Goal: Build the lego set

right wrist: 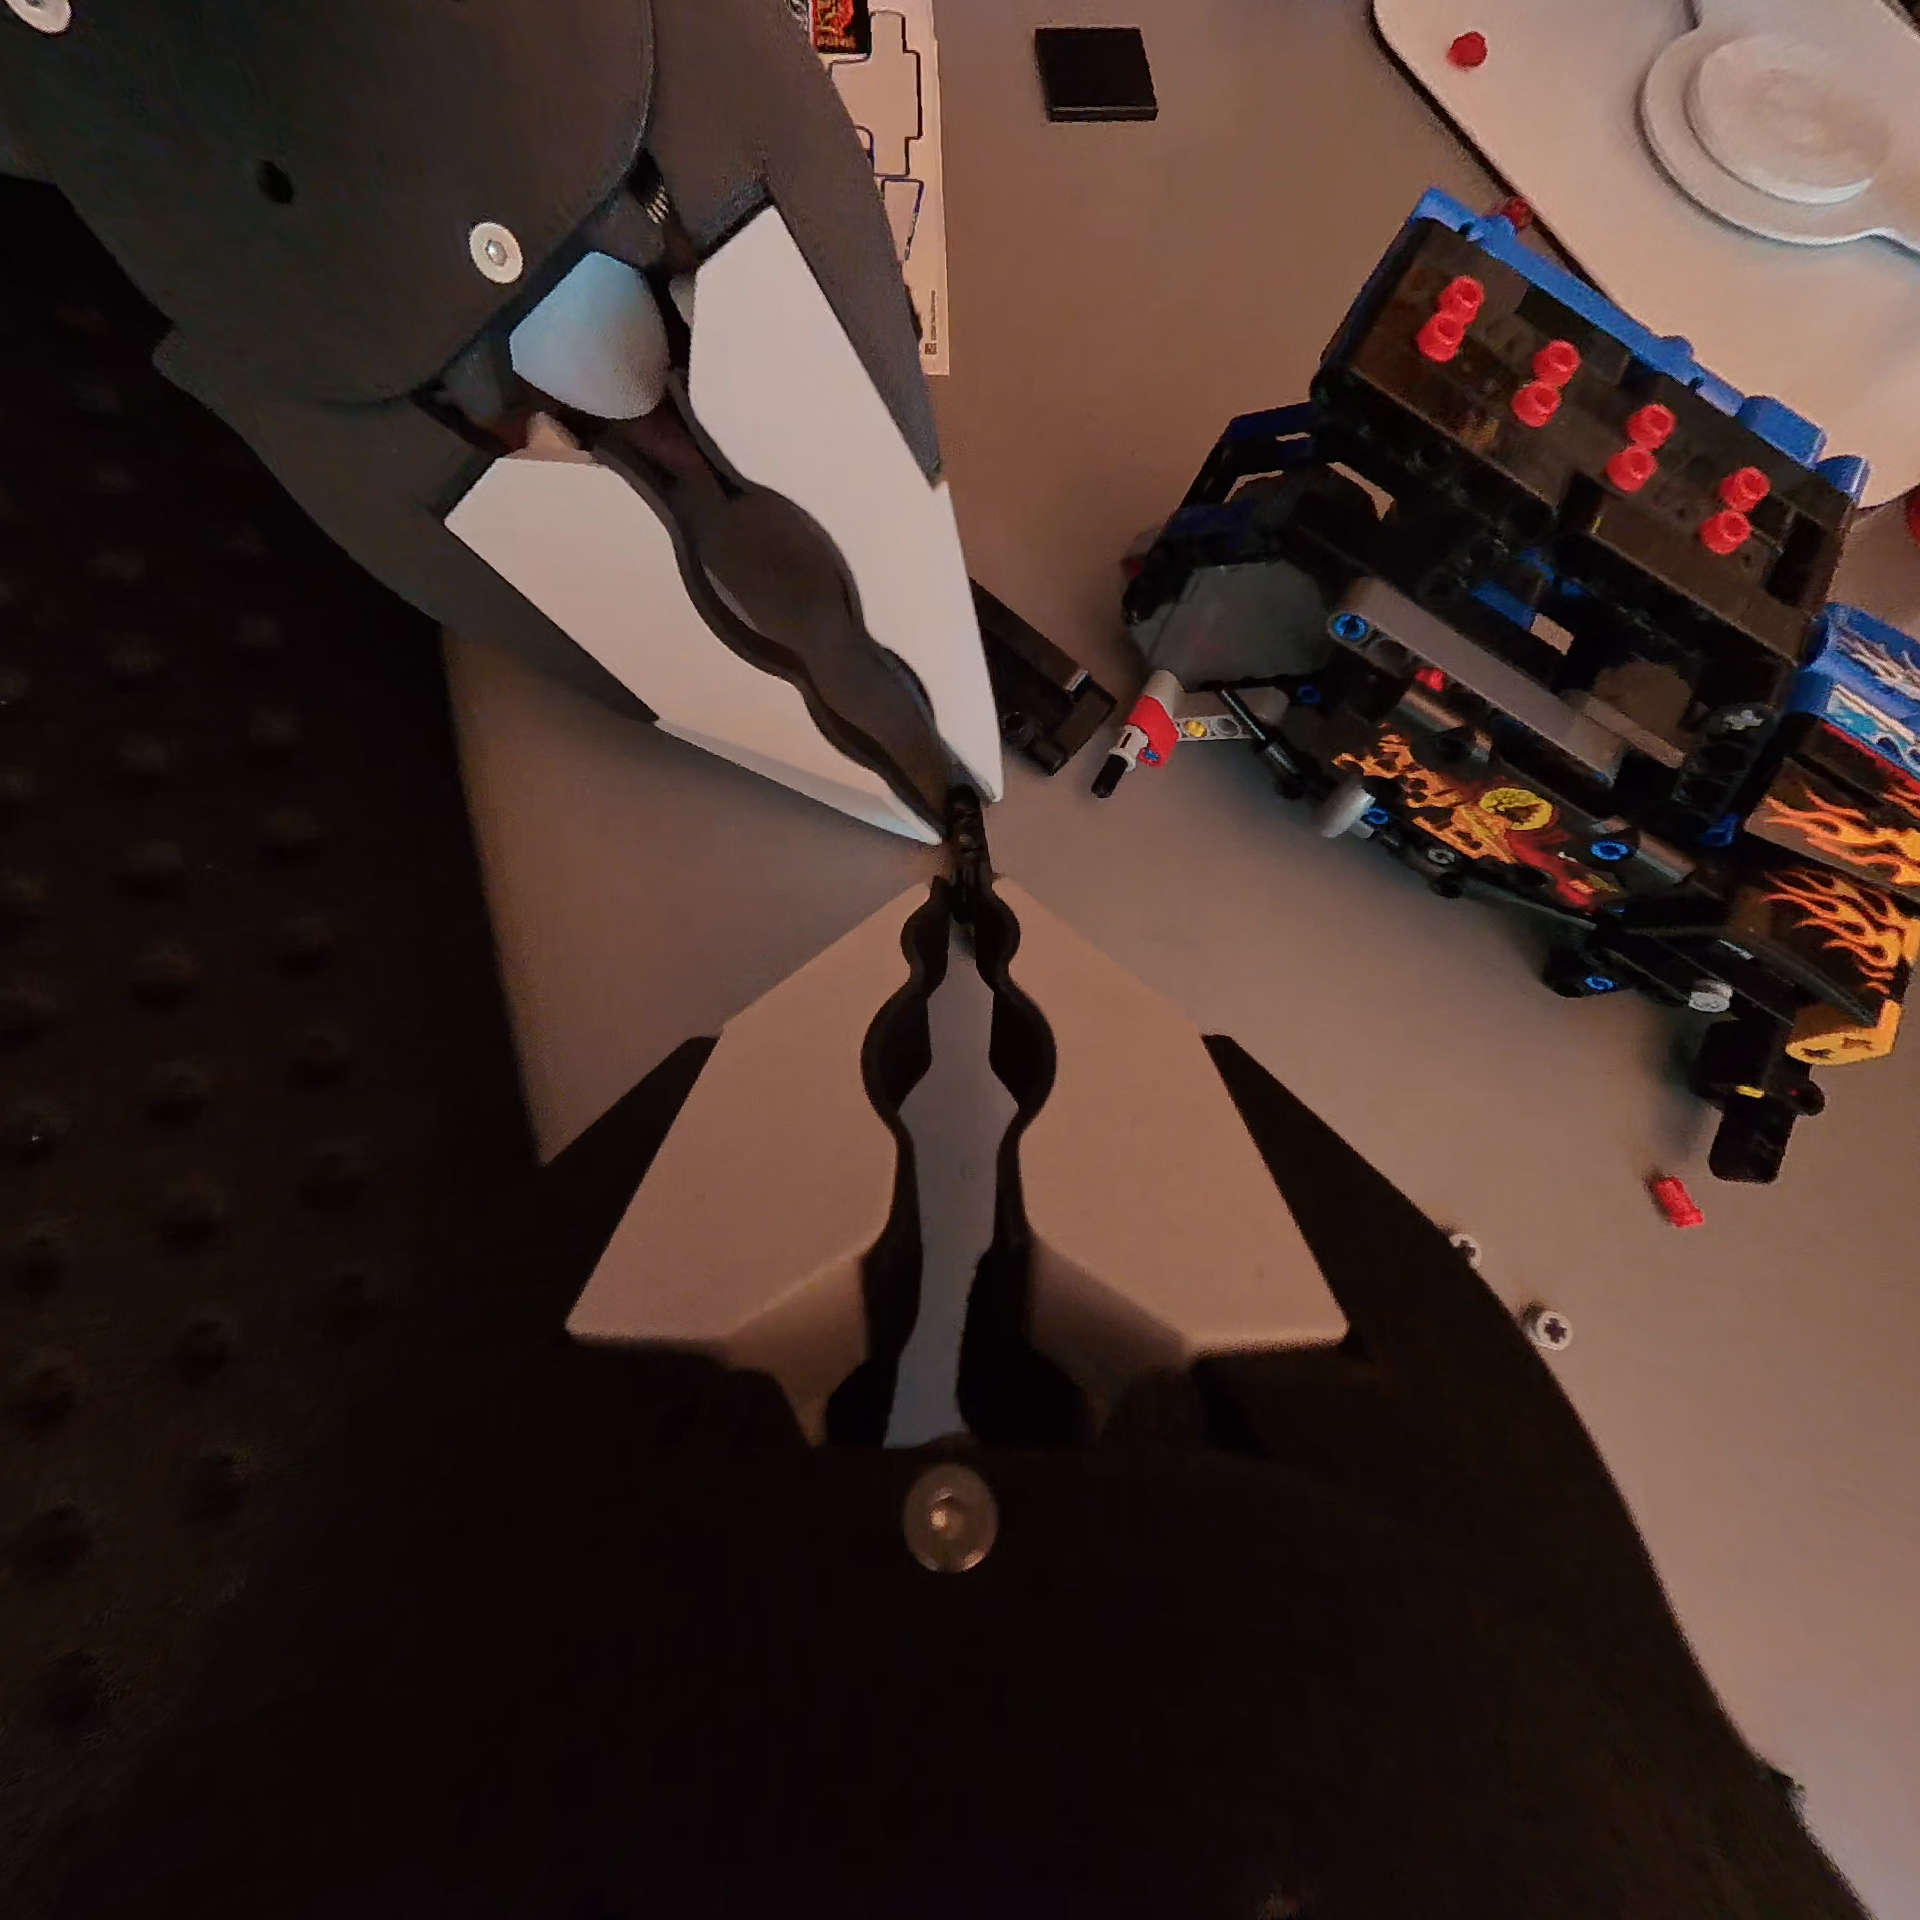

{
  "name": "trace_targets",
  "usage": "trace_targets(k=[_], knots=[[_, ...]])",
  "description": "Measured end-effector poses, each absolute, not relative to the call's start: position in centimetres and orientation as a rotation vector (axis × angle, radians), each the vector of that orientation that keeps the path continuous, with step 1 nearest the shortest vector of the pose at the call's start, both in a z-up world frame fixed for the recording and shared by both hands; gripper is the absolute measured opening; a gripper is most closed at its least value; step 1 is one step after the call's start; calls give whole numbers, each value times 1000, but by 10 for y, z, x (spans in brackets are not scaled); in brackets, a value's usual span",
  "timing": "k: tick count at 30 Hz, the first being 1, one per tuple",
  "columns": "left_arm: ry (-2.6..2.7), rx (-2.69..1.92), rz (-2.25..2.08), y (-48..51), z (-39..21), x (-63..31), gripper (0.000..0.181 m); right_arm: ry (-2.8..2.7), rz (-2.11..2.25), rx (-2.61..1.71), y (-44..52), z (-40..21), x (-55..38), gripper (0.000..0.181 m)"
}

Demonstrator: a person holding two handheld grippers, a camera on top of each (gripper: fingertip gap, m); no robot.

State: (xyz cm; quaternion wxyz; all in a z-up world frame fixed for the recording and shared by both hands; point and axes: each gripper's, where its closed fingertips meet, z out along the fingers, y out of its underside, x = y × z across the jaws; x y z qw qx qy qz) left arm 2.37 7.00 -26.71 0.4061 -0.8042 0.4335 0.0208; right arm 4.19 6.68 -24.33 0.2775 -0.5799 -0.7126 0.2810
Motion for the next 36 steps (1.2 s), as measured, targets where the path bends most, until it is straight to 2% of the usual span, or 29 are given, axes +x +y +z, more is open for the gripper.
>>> trace_targets(k=[6, 13, 29, 36], knots=[[1137, -1998, 19, 67, -267, 35, 8, -1994, 736, -1531, 68, -246, 49, 1], [1145, -1988, -6, 66, -267, 42, 13, -2124, 572, -1502, 73, -255, 61, 2], [1156, -1963, -69, 67, -268, 48, 8, -2459, 234, -1293, 76, -258, 61, 1], [1151, -1965, -84, 66, -268, 49, 8, -2476, 342, -1311, 75, -259, 62, 1]])
